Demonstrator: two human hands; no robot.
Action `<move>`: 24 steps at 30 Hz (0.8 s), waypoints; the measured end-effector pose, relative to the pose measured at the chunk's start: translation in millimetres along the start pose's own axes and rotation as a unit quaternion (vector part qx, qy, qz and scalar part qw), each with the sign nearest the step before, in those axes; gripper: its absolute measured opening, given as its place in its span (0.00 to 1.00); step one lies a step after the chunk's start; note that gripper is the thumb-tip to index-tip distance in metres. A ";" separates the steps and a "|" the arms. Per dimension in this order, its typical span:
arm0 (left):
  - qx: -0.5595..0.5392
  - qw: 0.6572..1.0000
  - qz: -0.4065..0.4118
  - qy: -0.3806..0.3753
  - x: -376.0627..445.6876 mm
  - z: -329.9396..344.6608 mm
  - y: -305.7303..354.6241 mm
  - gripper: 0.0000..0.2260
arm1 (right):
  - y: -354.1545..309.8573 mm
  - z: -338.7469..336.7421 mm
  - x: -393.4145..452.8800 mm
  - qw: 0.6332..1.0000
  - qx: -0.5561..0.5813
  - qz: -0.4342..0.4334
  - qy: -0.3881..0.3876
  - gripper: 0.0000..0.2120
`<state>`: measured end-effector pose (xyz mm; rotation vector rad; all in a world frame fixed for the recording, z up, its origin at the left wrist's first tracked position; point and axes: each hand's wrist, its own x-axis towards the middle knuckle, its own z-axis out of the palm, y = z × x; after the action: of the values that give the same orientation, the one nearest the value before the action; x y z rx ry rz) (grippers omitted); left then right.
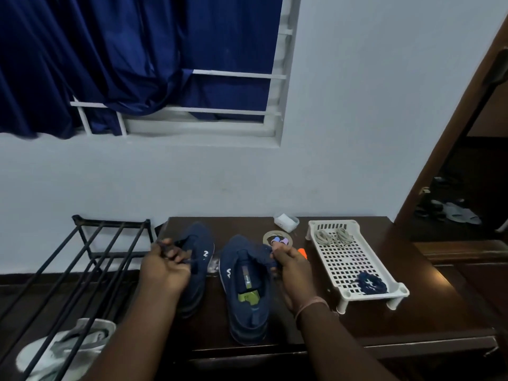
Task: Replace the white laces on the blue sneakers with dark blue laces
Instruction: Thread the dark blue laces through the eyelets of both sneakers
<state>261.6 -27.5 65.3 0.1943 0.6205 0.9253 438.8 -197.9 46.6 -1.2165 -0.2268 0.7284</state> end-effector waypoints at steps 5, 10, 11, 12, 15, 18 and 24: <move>0.433 0.897 0.045 -0.073 -13.2 29.3 -31.2 0.08 | 3.5 21.1 17.7 0.995 -0.021 -0.004 -0.099 0.09; 0.630 0.751 0.100 -0.170 -16.9 32.6 -52.3 0.07 | -2.0 26.9 23.5 0.986 -0.115 -0.030 -0.120 0.09; 0.660 0.723 0.118 -0.170 -15.4 32.5 -51.5 0.06 | -4.4 26.6 24.3 0.982 -0.140 -0.031 -0.123 0.08; 0.676 0.707 0.131 -0.162 -13.8 32.4 -48.7 0.07 | -7.7 26.3 25.3 0.978 -0.161 -0.030 -0.126 0.08; 0.645 0.744 0.148 -0.097 -7.0 34.0 -36.2 0.10 | -27.1 19.9 28.2 0.958 -0.256 -0.021 -0.124 0.08; 0.522 0.839 0.150 -0.010 -0.2 36.7 -17.2 0.13 | -45.8 6.0 33.4 0.911 -0.399 -0.071 -0.079 0.05; 0.379 0.902 0.186 0.095 26.2 20.8 16.2 0.11 | -60.5 -21.0 41.6 0.826 -0.522 -0.161 0.137 0.14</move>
<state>274.1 5.1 77.9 0.9570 1.1380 1.0353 504.7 -197.8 85.1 -2.2336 -0.6245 0.0619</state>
